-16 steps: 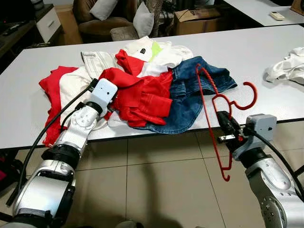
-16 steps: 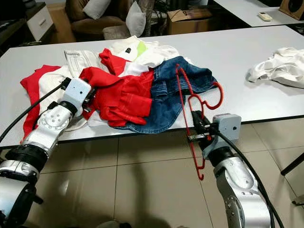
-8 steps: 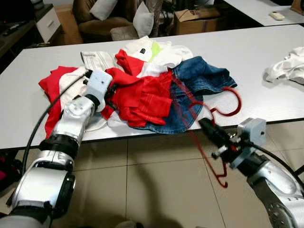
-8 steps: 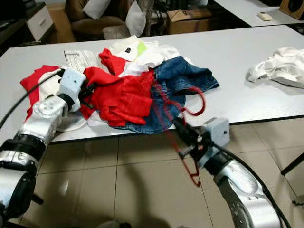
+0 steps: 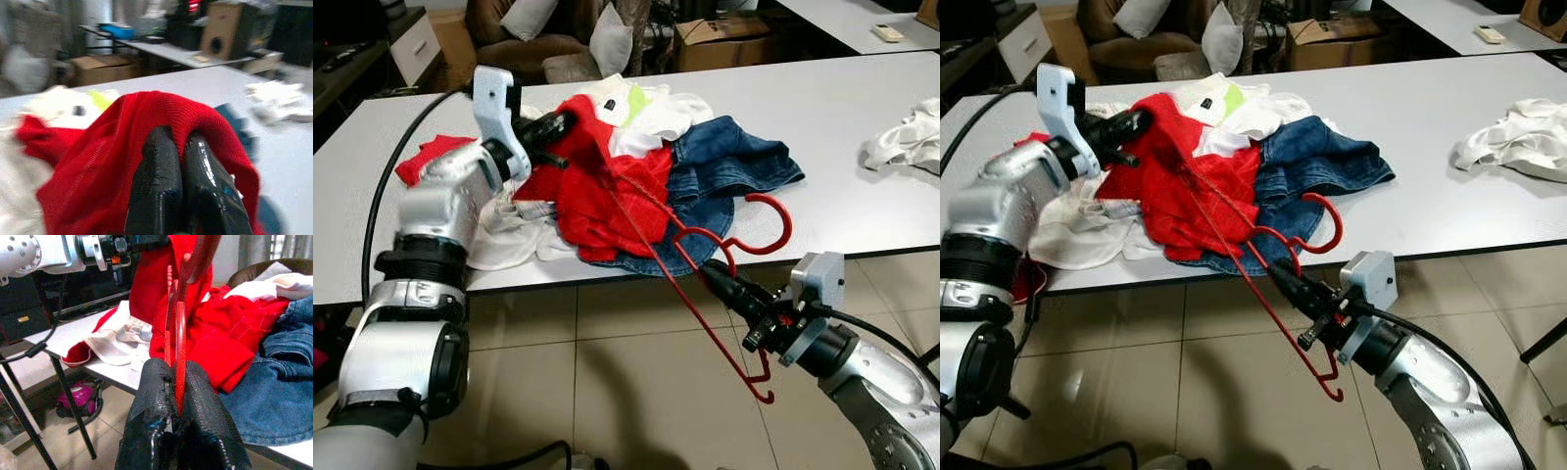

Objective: Hang hanger

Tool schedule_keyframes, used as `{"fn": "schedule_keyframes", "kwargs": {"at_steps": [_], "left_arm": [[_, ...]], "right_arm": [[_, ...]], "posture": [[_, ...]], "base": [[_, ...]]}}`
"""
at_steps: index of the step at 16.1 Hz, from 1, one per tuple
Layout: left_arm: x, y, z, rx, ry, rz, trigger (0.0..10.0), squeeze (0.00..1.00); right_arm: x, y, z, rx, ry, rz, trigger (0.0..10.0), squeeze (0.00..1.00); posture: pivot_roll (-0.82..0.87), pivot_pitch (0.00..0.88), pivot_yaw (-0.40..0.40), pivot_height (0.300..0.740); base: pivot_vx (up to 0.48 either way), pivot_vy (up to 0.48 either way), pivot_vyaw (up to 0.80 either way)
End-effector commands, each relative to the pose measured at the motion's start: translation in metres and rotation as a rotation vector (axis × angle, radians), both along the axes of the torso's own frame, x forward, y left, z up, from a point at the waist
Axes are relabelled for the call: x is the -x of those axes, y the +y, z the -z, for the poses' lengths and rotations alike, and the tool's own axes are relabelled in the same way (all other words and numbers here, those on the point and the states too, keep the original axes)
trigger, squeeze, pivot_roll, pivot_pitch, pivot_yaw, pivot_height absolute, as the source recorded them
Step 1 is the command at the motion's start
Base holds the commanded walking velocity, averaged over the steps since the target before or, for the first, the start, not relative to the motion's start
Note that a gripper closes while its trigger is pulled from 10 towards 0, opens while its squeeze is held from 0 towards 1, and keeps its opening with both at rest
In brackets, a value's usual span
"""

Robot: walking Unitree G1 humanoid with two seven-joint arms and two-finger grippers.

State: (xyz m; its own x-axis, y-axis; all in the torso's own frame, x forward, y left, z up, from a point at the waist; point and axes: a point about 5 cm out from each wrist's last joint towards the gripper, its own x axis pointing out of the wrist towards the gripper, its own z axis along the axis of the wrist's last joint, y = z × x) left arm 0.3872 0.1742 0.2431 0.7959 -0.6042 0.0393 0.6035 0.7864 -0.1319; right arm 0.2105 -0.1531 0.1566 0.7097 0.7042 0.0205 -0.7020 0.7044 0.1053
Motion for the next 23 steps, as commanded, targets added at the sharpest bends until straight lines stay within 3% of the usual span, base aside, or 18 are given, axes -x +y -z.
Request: {"fn": "schedule_keyframes", "kwargs": {"at_steps": [1,4,9,13,14,17,20,22,23], "left_arm": [[0.003,0.003,-0.013,0.019,-0.019,0.027,0.0,0.00],[0.017,-0.005,-0.019,0.026,-0.004,0.116,0.0,0.00],[0.025,-0.013,-0.024,0.032,0.014,0.151,0.0,0.00],[0.028,-0.007,-0.020,-0.029,0.033,0.124,0.0,0.00],[0.030,-0.004,-0.019,-0.068,0.038,0.121,0.0,0.00],[0.032,0.002,-0.020,-0.089,0.039,0.132,0.0,0.00],[0.030,0.019,-0.068,0.095,-0.123,0.086,0.0,0.00],[0.035,0.022,-0.093,0.268,-0.199,0.109,0.0,0.00],[0.037,0.022,-0.097,0.307,-0.204,0.126,0.0,0.00]], "right_arm": [[-0.002,0.003,-0.003,-0.006,-0.007,-0.021,10.0,0.00],[-0.013,0.005,-0.005,-0.015,-0.012,-0.018,10.0,0.00],[-0.029,0.013,0.002,0.009,0.022,-0.003,10.0,0.00],[-0.048,-0.002,0.003,0.030,0.020,0.215,10.0,0.00],[-0.060,-0.015,-0.005,-0.026,0.006,0.344,10.0,0.00],[-0.074,-0.027,-0.020,-0.112,-0.036,0.438,10.0,0.00],[-0.090,-0.033,-0.062,-0.165,-0.199,0.429,10.0,0.00],[-0.092,-0.034,-0.072,-0.191,-0.236,0.424,10.0,0.00],[-0.091,-0.032,-0.070,-0.173,-0.225,0.408,10.0,0.00]], "posture": [[-0.18,0.000,0.105,0.740],[-0.18,0.000,0.102,0.740],[-0.17,0.000,0.094,0.740],[-0.17,0.000,0.096,0.740],[-0.18,0.000,0.098,0.740],[-0.18,0.000,0.097,0.740],[-0.17,0.000,0.090,0.740],[-0.17,0.000,0.086,0.740],[-0.17,0.000,0.086,0.740]], "base": [[0.000,0.000,0.00],[0.000,0.000,0.00],[0.000,0.000,0.00],[0.000,0.000,0.00],[0.000,0.000,0.00],[0.000,0.000,0.00],[0.000,0.000,0.00],[0.000,0.000,0.00],[0.000,0.000,0.00]]}}
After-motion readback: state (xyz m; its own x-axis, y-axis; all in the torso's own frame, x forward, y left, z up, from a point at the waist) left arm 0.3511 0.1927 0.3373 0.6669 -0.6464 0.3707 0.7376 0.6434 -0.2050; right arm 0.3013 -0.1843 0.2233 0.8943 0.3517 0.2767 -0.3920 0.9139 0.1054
